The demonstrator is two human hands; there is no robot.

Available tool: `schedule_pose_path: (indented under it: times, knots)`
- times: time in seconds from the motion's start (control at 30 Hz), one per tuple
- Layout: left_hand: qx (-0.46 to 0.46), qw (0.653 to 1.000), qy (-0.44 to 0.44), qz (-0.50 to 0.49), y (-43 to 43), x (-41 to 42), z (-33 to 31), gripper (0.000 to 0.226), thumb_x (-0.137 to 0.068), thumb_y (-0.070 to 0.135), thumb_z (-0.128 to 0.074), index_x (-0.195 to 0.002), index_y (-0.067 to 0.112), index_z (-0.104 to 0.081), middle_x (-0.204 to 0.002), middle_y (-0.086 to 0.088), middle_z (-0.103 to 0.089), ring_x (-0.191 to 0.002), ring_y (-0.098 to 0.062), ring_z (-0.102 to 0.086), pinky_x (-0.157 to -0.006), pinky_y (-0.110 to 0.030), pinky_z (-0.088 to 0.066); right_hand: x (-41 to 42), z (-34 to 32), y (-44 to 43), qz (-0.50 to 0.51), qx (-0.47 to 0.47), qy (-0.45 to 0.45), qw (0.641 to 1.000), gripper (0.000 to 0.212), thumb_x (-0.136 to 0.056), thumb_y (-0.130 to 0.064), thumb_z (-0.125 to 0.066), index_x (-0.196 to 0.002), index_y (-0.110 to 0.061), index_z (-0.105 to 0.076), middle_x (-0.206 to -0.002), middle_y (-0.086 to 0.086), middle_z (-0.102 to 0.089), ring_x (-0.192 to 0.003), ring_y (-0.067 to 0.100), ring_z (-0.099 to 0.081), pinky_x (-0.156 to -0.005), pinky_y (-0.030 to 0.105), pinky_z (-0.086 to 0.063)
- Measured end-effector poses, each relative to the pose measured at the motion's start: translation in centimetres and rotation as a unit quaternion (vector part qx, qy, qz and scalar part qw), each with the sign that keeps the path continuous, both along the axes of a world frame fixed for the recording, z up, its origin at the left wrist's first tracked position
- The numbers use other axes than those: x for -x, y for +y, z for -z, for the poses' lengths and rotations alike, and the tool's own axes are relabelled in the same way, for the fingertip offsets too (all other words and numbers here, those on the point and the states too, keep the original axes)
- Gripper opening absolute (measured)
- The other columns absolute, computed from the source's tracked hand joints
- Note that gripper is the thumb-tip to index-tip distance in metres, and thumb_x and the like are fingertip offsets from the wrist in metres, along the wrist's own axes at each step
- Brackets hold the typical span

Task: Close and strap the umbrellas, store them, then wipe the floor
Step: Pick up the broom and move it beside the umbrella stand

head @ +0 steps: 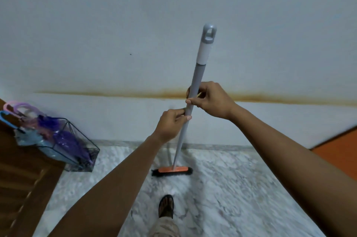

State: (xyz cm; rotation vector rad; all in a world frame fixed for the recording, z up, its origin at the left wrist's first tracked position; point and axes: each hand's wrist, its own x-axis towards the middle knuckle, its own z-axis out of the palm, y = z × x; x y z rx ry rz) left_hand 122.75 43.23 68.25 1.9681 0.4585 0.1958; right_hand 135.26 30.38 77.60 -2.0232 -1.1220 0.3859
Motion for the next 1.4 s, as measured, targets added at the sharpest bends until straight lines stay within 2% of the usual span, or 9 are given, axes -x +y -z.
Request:
schedule_pose_path:
  times: [0.07,0.13,0.33,0.47,0.7,0.97,1.13,1.23,1.4]
  knots:
    - [-0.005,1.0,-0.001,-0.001,2.0,-1.2,0.6,0.03,-0.086,0.042,-0.058,-0.076,0.015,-0.067,-0.068,-0.006,-0.062,-0.067,-0.019,-0.055,-0.065,-0.037,-0.045,-1.2,0.7,2.2,0.002,0.035,-0.019,0.999,0.009,-0.086,-0.03,-0.076,-0.087,-0.024,-0.069,-0.085,-0.01,-0.072,-0.077,0.011,-0.067,-0.078,0.038,-0.056]
    - [-0.019,1.0,0.008,-0.002,4.4,-2.5,1.4,0.036,-0.083,0.044,-0.053,-0.07,0.01,-0.056,-0.06,-0.003,-0.046,-0.061,-0.015,-0.041,-0.06,-0.035,-0.034,-2.2,1.5,4.7,0.009,0.057,-0.026,0.998,0.012,-0.088,-0.034,-0.073,-0.091,-0.023,-0.069,-0.088,-0.009,-0.073,-0.081,0.013,-0.068,-0.081,0.04,-0.056]
    - [-0.07,0.997,-0.016,0.009,10.9,-5.2,3.1,0.041,-0.085,0.047,-0.049,-0.07,0.009,-0.046,-0.063,-0.012,-0.048,-0.061,-0.018,-0.038,-0.058,-0.043,-0.039,-4.3,1.9,11.1,0.027,0.081,-0.017,0.996,0.009,-0.09,-0.032,-0.071,-0.092,-0.028,-0.064,-0.087,-0.014,-0.068,-0.081,0.012,-0.067,-0.076,0.029,-0.051]
    - [-0.079,0.997,-0.021,0.002,13.3,-6.7,2.7,0.034,-0.087,0.035,-0.054,-0.062,0.023,-0.034,-0.054,0.005,-0.035,-0.053,-0.011,-0.033,-0.054,-0.033,-0.028,-5.9,1.7,14.3,0.039,0.081,0.0,0.996,0.014,-0.087,-0.031,-0.075,-0.096,-0.022,-0.07,-0.095,-0.009,-0.072,-0.084,0.01,-0.069,-0.077,0.029,-0.052]
    - [-0.086,0.996,0.006,-0.02,15.7,-8.2,2.7,0.03,-0.086,0.038,-0.051,-0.061,0.028,-0.038,-0.054,0.006,-0.042,-0.052,-0.011,-0.039,-0.055,-0.032,-0.033,-7.0,1.7,17.8,0.041,0.091,-0.006,0.995,0.02,-0.092,-0.034,-0.069,-0.1,-0.015,-0.069,-0.096,-0.003,-0.072,-0.091,0.018,-0.066,-0.083,0.036,-0.053]
    - [-0.067,0.998,-0.002,0.001,16.7,-9.7,3.2,0.037,-0.086,0.042,-0.051,-0.077,0.007,-0.056,-0.063,-0.015,-0.055,-0.055,-0.016,-0.041,-0.055,-0.032,-0.034,-8.4,2.1,18.1,0.057,0.07,0.028,0.996,0.019,-0.089,-0.034,-0.071,-0.095,-0.016,-0.069,-0.089,-0.001,-0.073,-0.082,0.019,-0.068,-0.079,0.045,-0.057]
    - [-0.064,0.998,0.009,-0.002,16.8,-10.7,2.9,0.029,-0.091,0.032,-0.056,-0.077,0.007,-0.055,-0.057,0.004,-0.047,-0.051,-0.01,-0.039,-0.051,-0.023,-0.03,-9.2,2.7,18.2,0.085,0.07,0.039,0.993,0.035,-0.086,-0.044,-0.069,-0.095,-0.011,-0.069,-0.091,0.008,-0.073,-0.087,0.027,-0.067,-0.079,0.047,-0.056]
    - [-0.081,0.996,0.021,0.004,16.9,-11.0,2.9,0.029,-0.095,0.023,-0.059,-0.07,0.012,-0.048,-0.055,0.007,-0.044,-0.049,-0.008,-0.04,-0.049,-0.02,-0.029,-9.3,3.0,18.2,0.086,0.068,0.053,0.993,0.039,-0.086,-0.047,-0.067,-0.091,-0.008,-0.067,-0.089,0.011,-0.071,-0.085,0.029,-0.065,-0.076,0.047,-0.054]
    - [-0.071,0.997,0.027,-0.005,16.9,-11.0,2.8,0.035,-0.094,0.026,-0.059,-0.065,0.018,-0.04,-0.051,0.007,-0.04,-0.049,-0.007,-0.04,-0.049,-0.02,-0.031,-9.4,3.1,18.3,0.08,0.066,0.059,0.993,0.039,-0.085,-0.047,-0.067,-0.087,-0.009,-0.067,-0.087,0.012,-0.071,-0.085,0.03,-0.065,-0.077,0.048,-0.054]
